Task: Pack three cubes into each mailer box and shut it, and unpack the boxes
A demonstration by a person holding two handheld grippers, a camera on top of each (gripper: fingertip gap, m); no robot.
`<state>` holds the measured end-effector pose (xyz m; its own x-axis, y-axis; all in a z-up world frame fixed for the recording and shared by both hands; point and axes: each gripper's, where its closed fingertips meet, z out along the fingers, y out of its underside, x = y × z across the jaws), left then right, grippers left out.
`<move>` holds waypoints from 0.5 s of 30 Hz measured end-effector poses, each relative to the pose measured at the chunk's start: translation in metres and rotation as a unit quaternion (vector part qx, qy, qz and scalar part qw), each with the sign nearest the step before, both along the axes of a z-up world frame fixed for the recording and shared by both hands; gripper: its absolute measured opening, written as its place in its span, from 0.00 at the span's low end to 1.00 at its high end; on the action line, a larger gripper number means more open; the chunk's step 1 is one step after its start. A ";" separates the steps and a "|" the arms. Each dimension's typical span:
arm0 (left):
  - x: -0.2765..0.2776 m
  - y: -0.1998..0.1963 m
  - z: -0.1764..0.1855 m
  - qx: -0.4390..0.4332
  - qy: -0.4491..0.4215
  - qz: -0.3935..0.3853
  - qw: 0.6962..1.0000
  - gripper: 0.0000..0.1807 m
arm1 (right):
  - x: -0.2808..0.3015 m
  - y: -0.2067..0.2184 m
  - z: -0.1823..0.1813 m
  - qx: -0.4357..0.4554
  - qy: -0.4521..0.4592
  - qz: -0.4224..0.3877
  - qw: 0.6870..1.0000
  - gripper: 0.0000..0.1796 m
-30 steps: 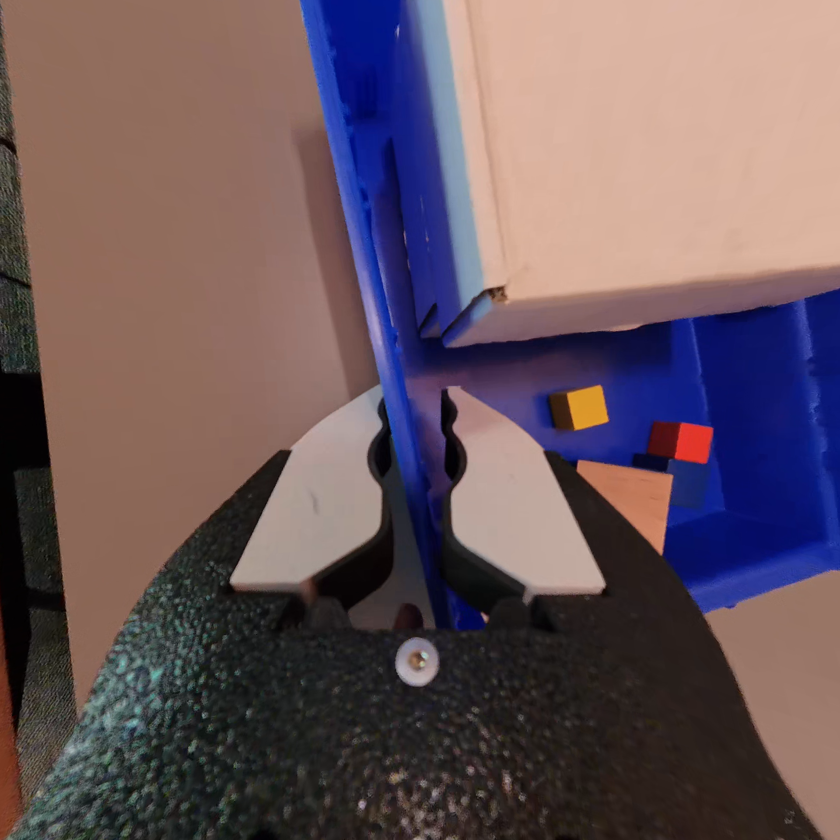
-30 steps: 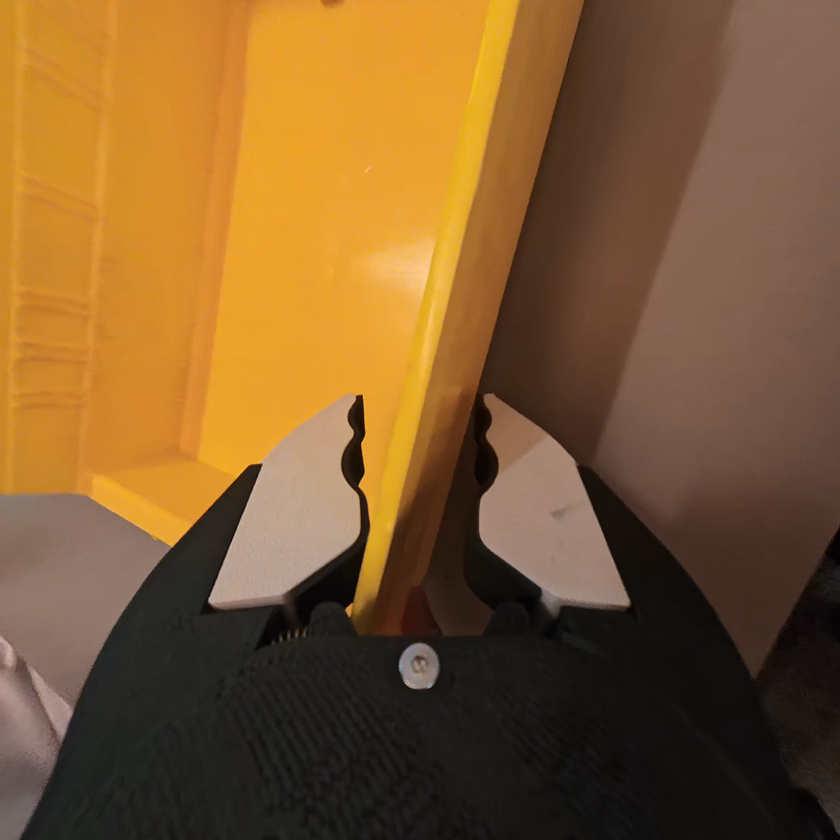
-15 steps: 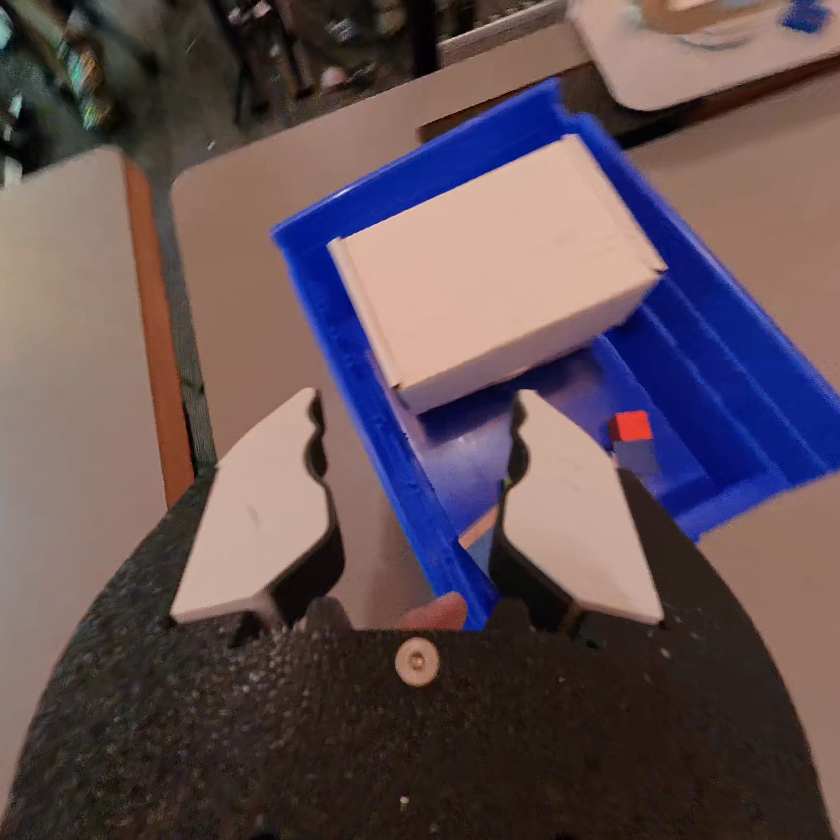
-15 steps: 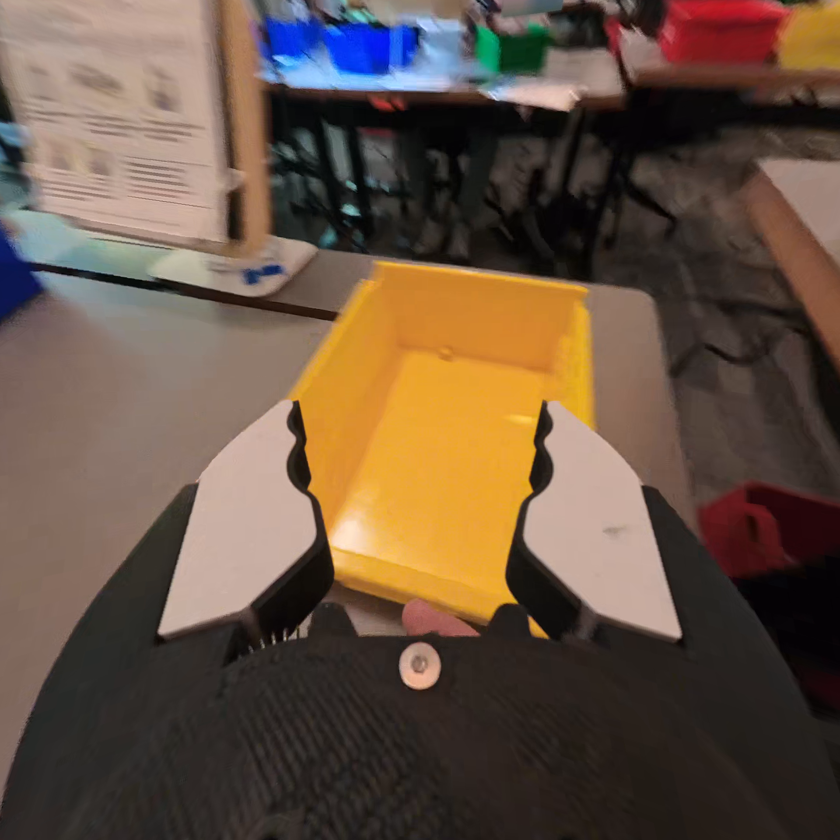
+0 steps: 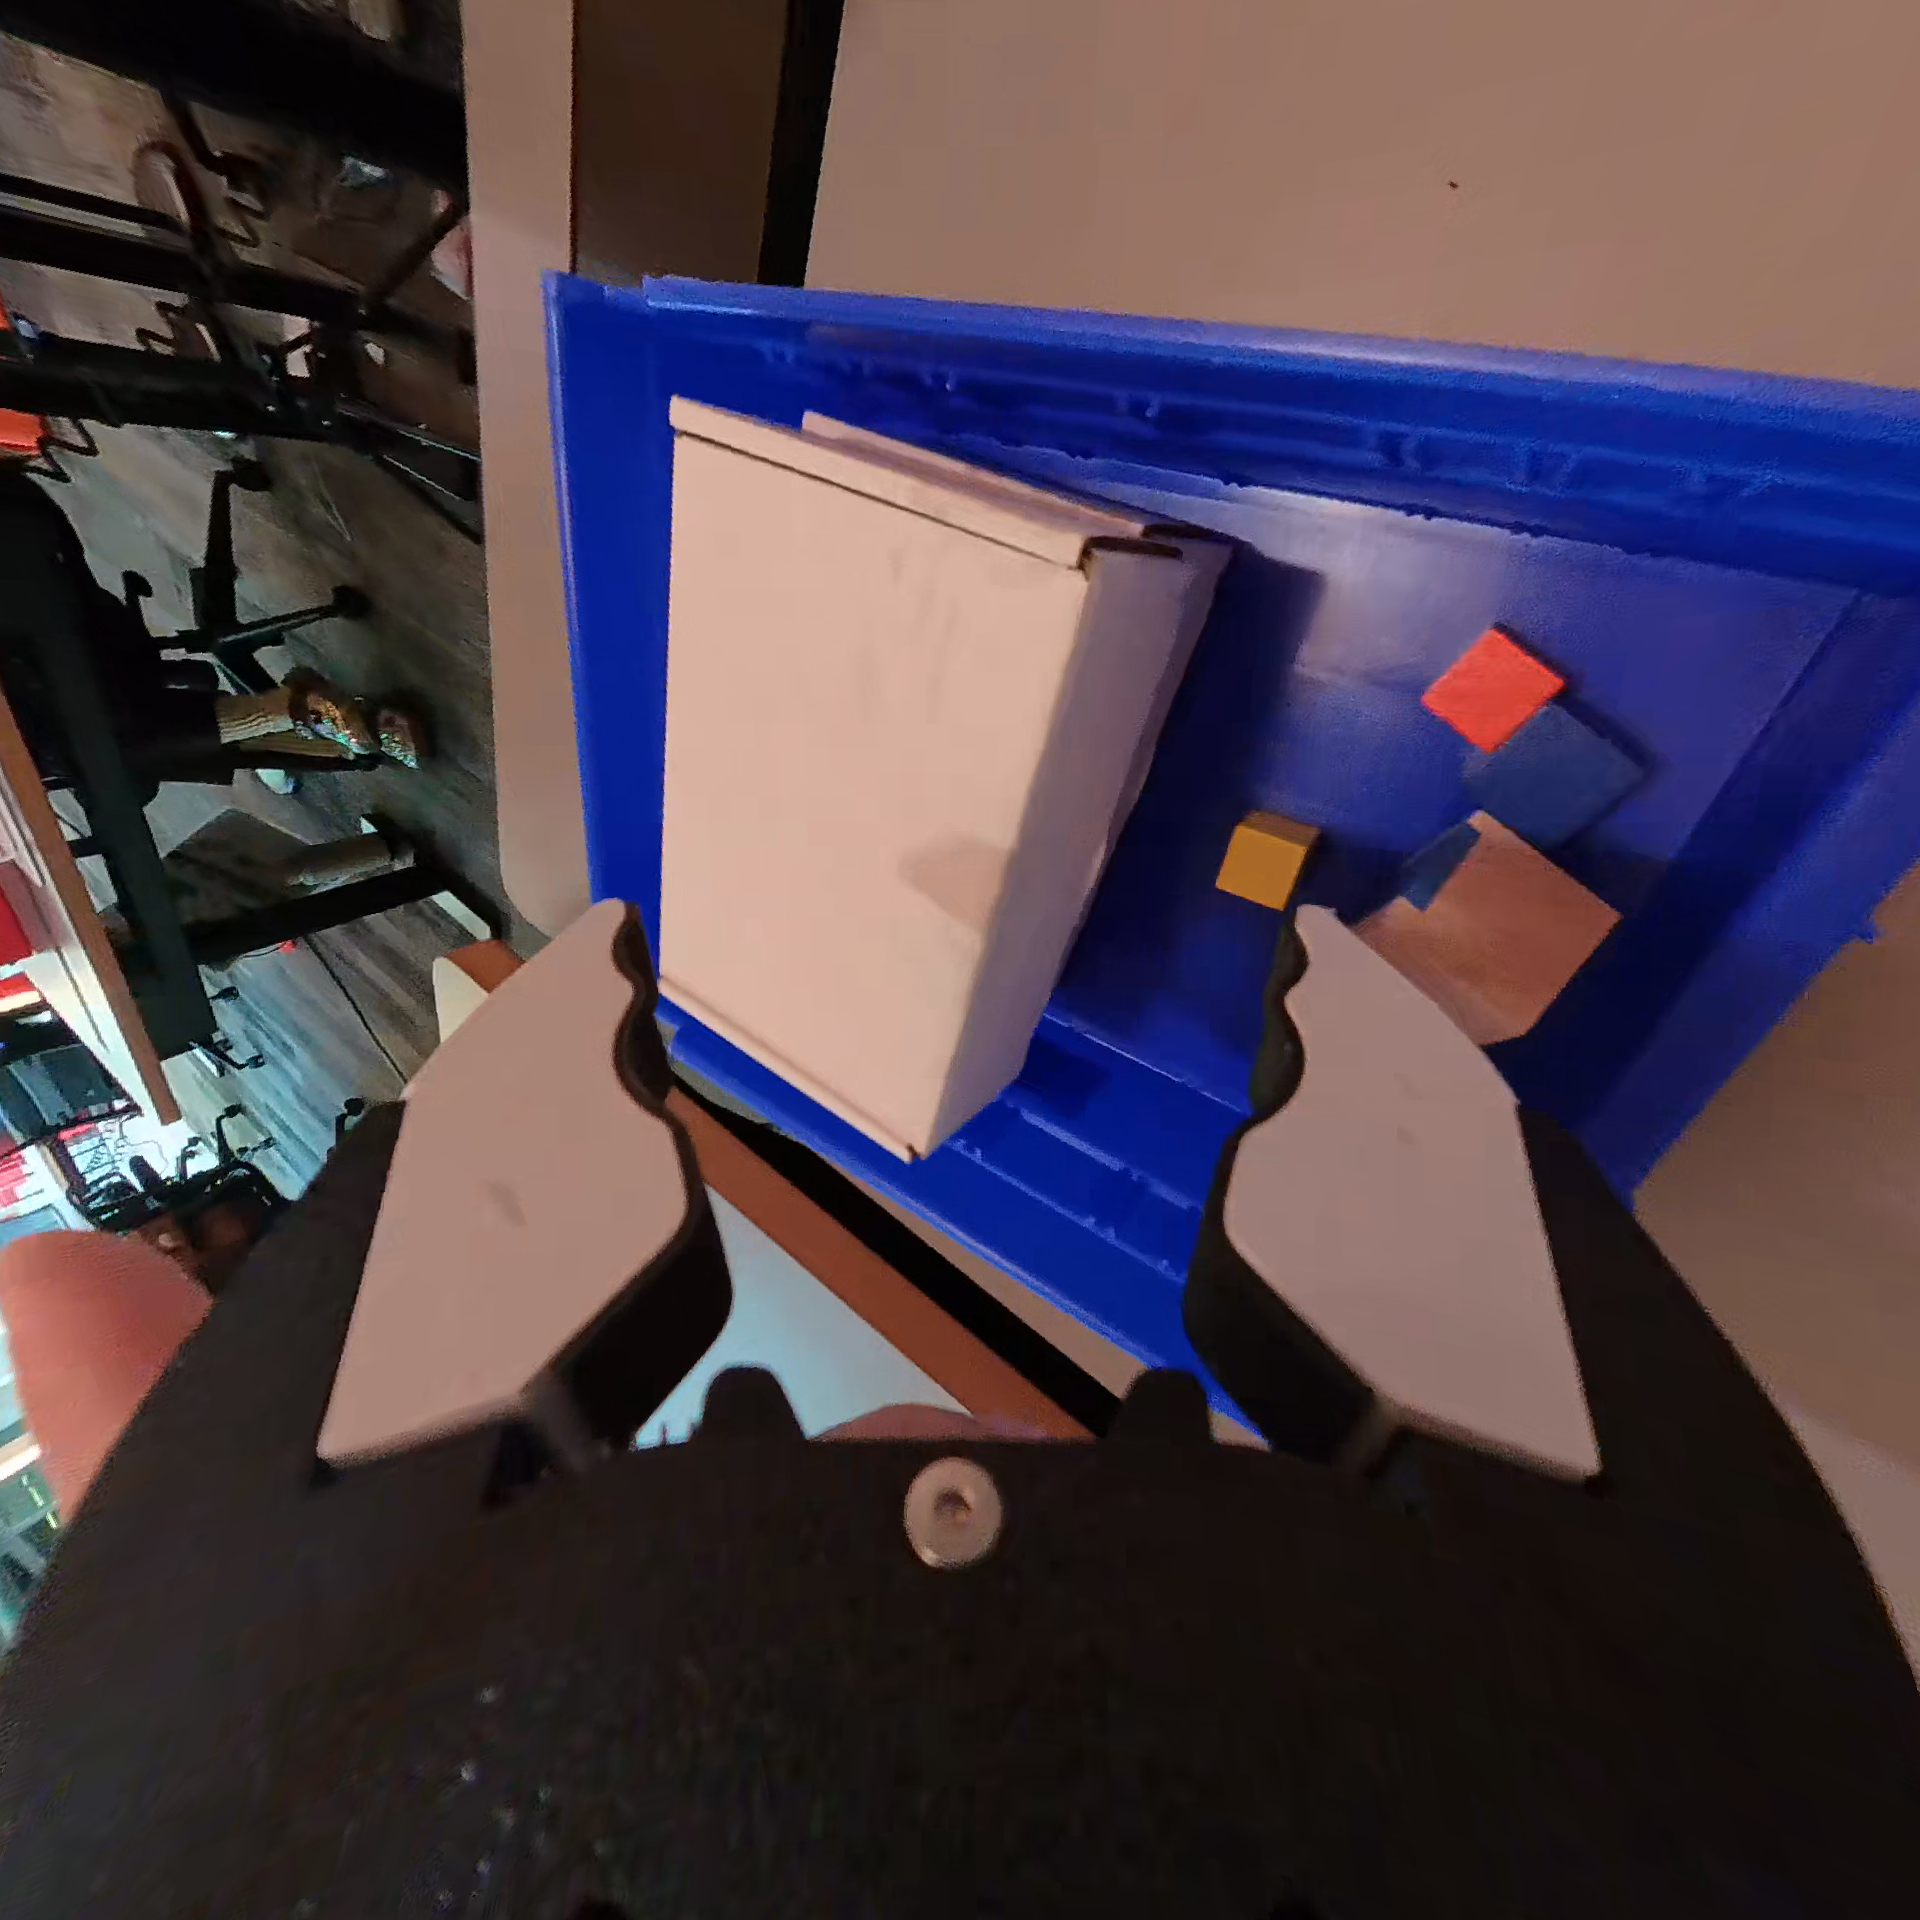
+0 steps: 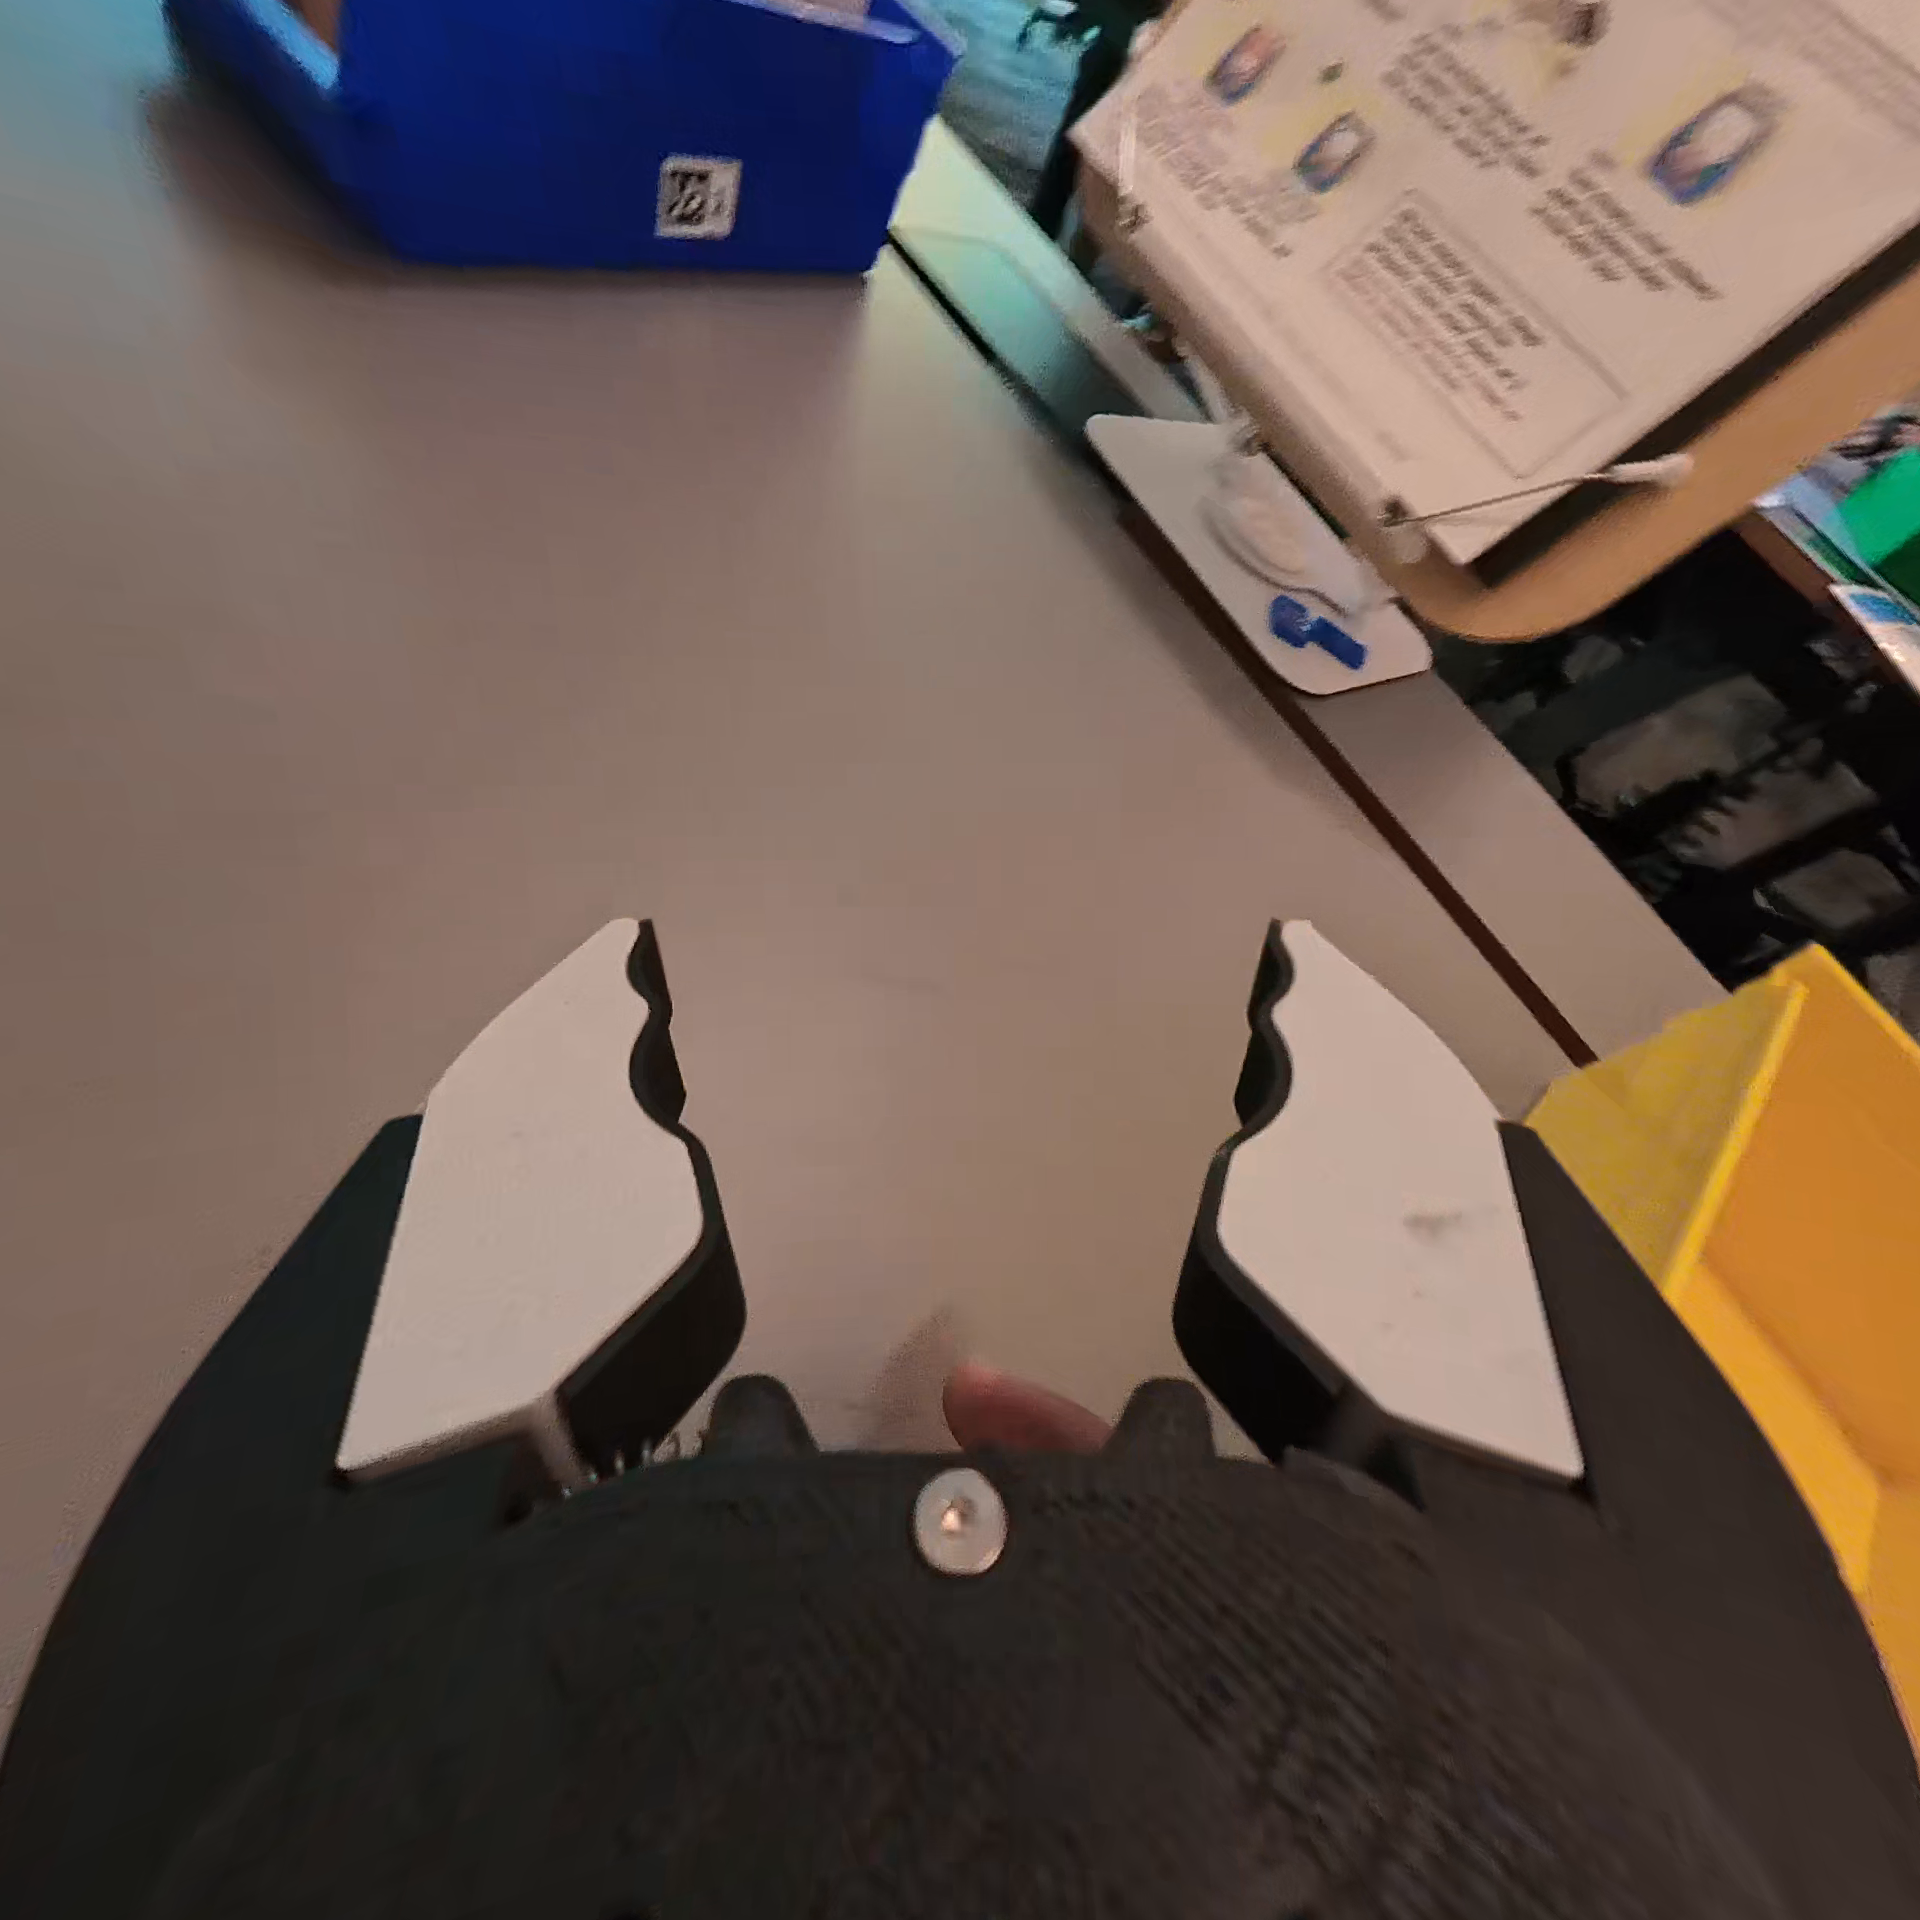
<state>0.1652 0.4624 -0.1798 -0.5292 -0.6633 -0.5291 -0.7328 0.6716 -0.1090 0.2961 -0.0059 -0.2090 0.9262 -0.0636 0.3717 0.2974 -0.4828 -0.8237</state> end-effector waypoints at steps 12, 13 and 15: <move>0.033 0.048 -0.041 0.016 0.106 0.012 0.994 0.67 | 0.008 -0.018 -0.010 -0.020 0.028 0.003 0.999 0.57; 0.033 0.051 -0.045 0.022 0.120 0.008 0.992 0.69 | 0.009 -0.020 -0.016 -0.034 0.029 0.001 0.999 0.57; 0.033 0.054 -0.053 0.016 0.145 0.005 0.989 0.71 | 0.013 -0.028 -0.033 -0.082 0.022 -0.006 0.996 0.57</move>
<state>0.1980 0.5165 -0.2329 -0.6558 -0.6547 -0.3759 -0.7365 0.6641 0.1282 0.3095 -0.0335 -0.2421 0.9412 -0.0172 0.3374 0.2561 -0.6150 -0.7458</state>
